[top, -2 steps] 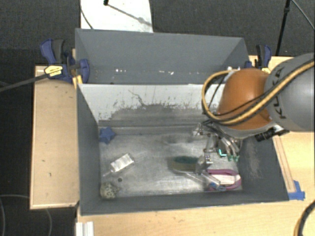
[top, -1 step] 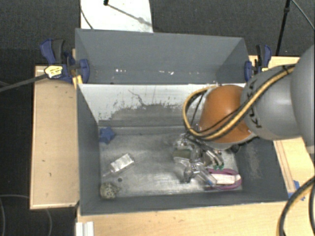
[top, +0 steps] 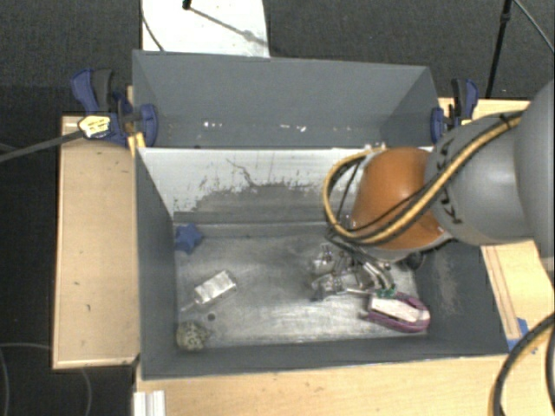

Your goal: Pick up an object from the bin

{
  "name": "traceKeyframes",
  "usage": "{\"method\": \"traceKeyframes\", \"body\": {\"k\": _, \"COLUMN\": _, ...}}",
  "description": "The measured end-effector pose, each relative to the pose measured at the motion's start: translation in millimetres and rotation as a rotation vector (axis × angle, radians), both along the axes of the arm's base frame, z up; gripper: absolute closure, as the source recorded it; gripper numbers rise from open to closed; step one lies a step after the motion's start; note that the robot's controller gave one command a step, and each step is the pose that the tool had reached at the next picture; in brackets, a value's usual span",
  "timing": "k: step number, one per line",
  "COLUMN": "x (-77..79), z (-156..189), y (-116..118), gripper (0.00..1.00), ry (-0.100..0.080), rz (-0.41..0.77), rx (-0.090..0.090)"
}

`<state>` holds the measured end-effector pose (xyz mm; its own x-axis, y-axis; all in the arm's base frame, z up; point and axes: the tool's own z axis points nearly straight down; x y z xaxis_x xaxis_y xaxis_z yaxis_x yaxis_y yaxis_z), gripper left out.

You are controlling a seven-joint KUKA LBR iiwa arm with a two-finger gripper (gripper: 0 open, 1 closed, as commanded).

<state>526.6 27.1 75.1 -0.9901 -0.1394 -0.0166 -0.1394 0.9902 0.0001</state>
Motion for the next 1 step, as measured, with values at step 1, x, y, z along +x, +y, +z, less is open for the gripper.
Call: {"method": "traceKeyframes", "body": {"k": 1, "x": 17.4, "z": 177.8, "y": -23.5, "gripper": 1.0, "ry": 0.005, "rz": 0.071, "rx": -0.003}}
